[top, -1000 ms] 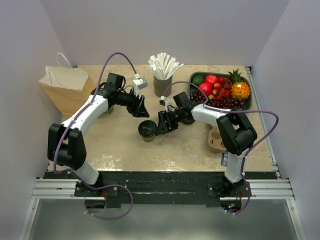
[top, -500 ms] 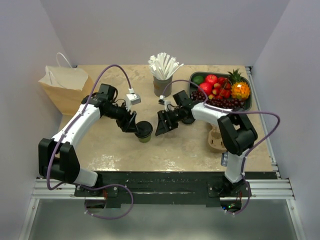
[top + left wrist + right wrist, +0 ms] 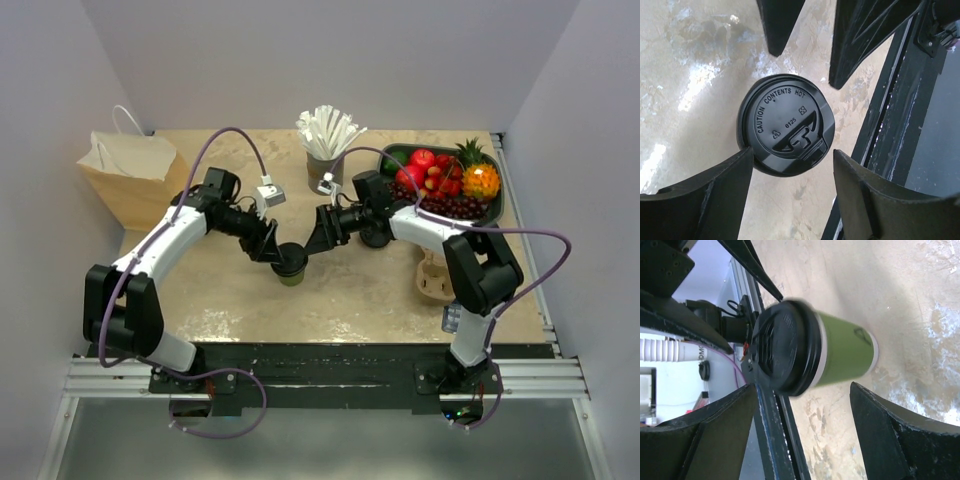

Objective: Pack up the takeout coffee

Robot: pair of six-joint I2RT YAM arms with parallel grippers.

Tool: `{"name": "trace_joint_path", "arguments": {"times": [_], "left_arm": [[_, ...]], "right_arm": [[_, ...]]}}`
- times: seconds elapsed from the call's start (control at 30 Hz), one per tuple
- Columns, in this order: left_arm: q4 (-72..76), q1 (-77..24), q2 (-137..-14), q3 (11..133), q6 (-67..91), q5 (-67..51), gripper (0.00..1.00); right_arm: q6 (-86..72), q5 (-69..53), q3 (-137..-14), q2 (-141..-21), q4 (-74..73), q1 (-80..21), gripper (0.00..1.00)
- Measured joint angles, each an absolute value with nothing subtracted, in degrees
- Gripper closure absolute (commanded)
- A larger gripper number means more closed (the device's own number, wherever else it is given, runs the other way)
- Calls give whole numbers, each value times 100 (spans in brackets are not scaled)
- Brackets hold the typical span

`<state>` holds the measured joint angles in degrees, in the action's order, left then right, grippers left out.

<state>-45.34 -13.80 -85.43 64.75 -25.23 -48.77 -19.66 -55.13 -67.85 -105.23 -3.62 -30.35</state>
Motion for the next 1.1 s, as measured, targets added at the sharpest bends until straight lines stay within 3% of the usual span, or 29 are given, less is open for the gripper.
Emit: {"name": "trace_joint_path", "arguments": {"times": [0.4,1.1], "left_arm": [[-4206,-1468,-8995,6335,-2303,-4943,32],[-3579,-1400,-9139,5896,-2132,-5588,36]], "right_arm": [[-2359,-5684,-6910,-11181,-43,-3037,25],[-1763,-5798,-6807,-11102,-231,-3030,33]]}}
